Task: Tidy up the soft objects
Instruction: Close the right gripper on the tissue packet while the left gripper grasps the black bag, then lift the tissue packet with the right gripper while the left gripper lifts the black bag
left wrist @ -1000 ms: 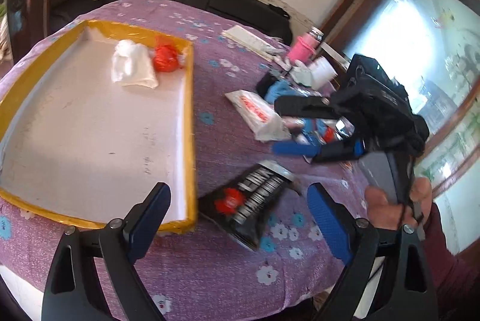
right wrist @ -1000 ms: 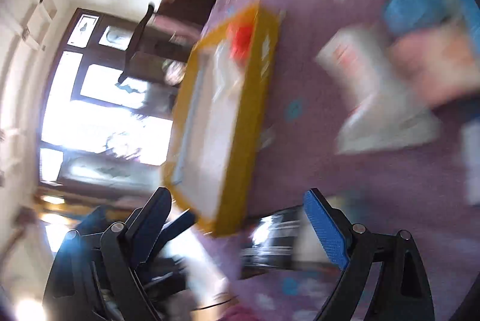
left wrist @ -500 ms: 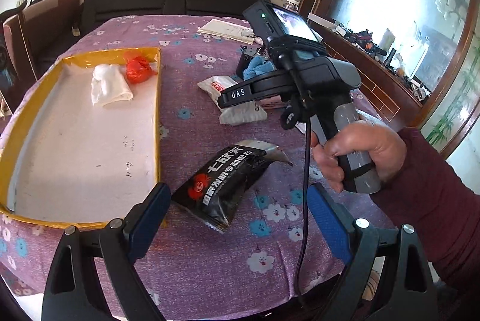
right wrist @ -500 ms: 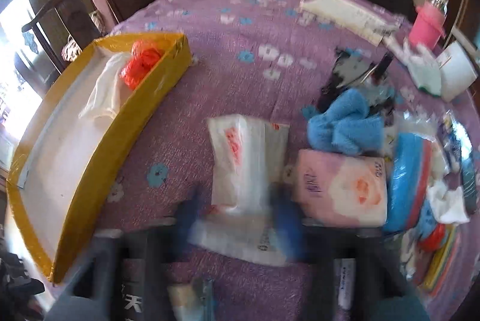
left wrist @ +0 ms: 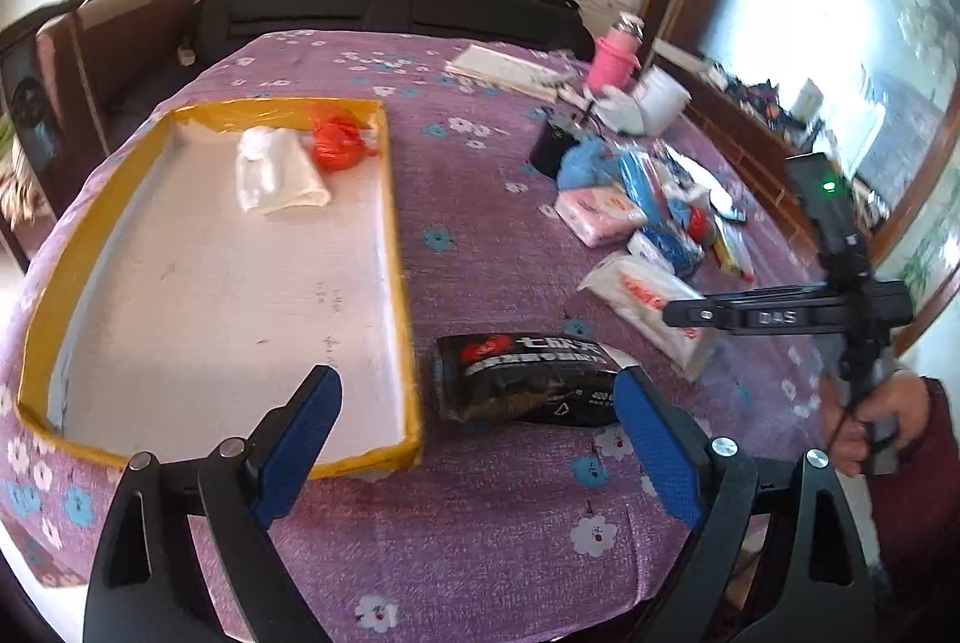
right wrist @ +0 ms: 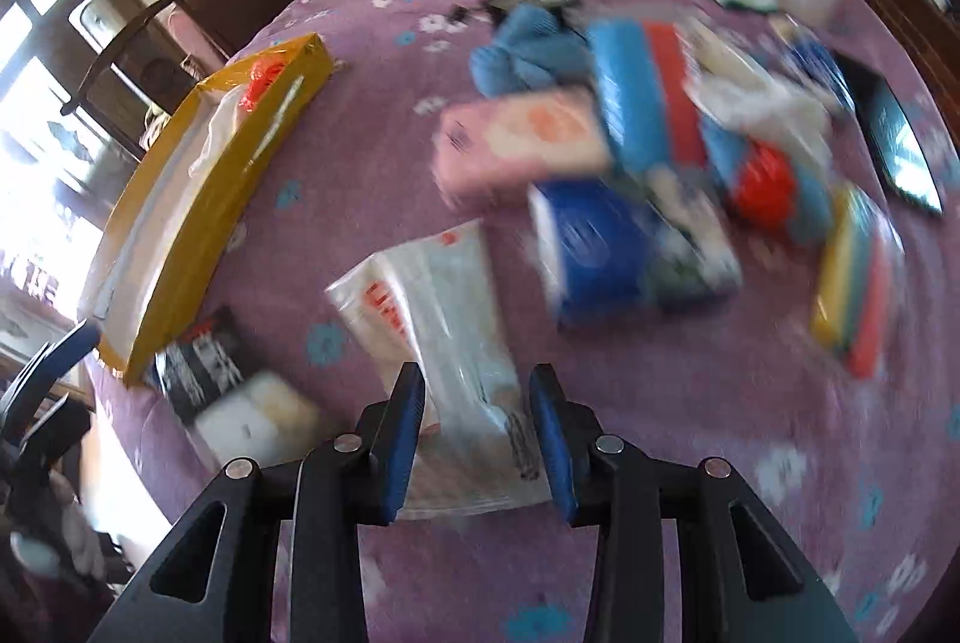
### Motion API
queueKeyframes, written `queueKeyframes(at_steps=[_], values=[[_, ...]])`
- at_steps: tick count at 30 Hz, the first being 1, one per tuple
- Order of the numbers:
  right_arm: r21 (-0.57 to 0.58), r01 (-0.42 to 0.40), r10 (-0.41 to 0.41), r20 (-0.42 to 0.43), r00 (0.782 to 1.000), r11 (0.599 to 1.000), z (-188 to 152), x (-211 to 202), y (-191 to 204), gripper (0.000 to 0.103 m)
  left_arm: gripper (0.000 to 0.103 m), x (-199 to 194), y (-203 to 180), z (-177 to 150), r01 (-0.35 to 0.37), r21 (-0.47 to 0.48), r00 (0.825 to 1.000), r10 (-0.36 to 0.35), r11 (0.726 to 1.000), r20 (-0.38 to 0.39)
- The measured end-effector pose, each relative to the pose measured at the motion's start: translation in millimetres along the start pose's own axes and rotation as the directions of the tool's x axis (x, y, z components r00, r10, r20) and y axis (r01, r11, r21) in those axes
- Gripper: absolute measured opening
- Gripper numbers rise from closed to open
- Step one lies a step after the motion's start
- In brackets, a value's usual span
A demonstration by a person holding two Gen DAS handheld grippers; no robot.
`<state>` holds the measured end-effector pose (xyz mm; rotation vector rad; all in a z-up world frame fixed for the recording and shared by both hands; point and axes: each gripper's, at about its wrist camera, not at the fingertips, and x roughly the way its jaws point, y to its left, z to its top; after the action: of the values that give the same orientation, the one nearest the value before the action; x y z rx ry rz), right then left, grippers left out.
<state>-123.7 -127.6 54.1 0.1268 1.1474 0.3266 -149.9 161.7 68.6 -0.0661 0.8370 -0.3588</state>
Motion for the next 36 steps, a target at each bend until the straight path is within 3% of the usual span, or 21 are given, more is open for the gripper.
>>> queueKeyframes(at_steps=[5, 8, 11, 14, 16, 18, 19, 22, 23, 25, 27, 29, 33, 36], values=[[0.009, -0.024, 0.024, 0.016, 1.0, 1.0, -9, -5, -7, 0.043, 0.092, 22, -48, 7, -0.026, 0.213, 1.0, 0.028, 0.977, -0.008], [0.008, -0.016, 0.016, 0.009, 1.0, 1.0, -10, -4, -8, 0.05, 0.092, 47, -70, 8, -0.072, 0.361, 0.995, 0.09, 0.93, -0.031], [-0.009, -0.02, 0.02, 0.025, 0.999, 1.0, -10, -4, -6, 0.06, 0.092, 71, -81, 3, -0.069, 0.484, 0.989, 0.123, 0.872, -0.081], [-0.037, -0.009, 0.01, 0.04, 0.999, 0.999, -8, -6, 0, 0.064, 0.092, 84, -86, 0, -0.049, 0.521, 0.983, 0.133, 0.852, -0.124], [-0.059, -0.004, 0.006, 0.046, 0.999, 0.998, -5, -7, 5, 0.065, 0.089, 89, -87, -1, -0.038, 0.51, 0.978, 0.137, 0.859, -0.158], [-0.082, 0.001, 0.004, 0.055, 0.998, 0.997, -2, -6, 11, 0.065, 0.067, 88, -87, 0, -0.011, 0.462, 0.978, 0.105, 0.887, -0.179], [-0.095, 0.006, 0.0, 0.06, 0.998, 0.995, -1, -6, 14, 0.065, 0.05, 86, -87, 0, 0.017, 0.432, 0.977, 0.077, 0.902, -0.2], [-0.112, 0.026, -0.019, 0.06, 0.998, 0.993, 3, 2, 21, 0.065, 0.029, 81, -93, 3, 0.009, 0.398, 0.979, 0.073, 0.917, -0.191], [-0.107, 0.028, -0.022, 0.055, 0.998, 0.994, 5, 6, 21, 0.065, 0.027, 80, -96, 3, 0.015, 0.389, 0.978, 0.067, 0.921, -0.195], [-0.097, 0.03, -0.026, 0.042, 0.999, 0.995, 6, 13, 21, 0.058, 0.027, 79, -99, 0, 0.003, 0.394, 0.98, 0.076, 0.919, -0.183], [-0.098, 0.037, -0.032, 0.052, 0.998, 0.995, 5, 13, 21, 0.054, 0.04, 79, -97, -3, 0.01, 0.4, 0.983, 0.065, 0.916, -0.174], [-0.096, 0.038, -0.032, 0.063, 0.998, 0.995, 4, 10, 19, 0.038, 0.08, 81, -93, -6, -0.019, 0.407, 0.984, 0.089, 0.913, -0.153], [-0.066, 0.036, -0.032, 0.063, 0.997, 0.997, 3, 8, 7, 0.036, 0.088, 93, -90, -16, -0.05, 0.428, 0.979, 0.13, 0.903, -0.159], [-0.036, 0.026, -0.024, 0.061, 0.998, 0.999, 3, 7, 0, 0.044, 0.089, 95, -90, -18, -0.045, 0.412, 0.984, 0.111, 0.91, -0.138]])
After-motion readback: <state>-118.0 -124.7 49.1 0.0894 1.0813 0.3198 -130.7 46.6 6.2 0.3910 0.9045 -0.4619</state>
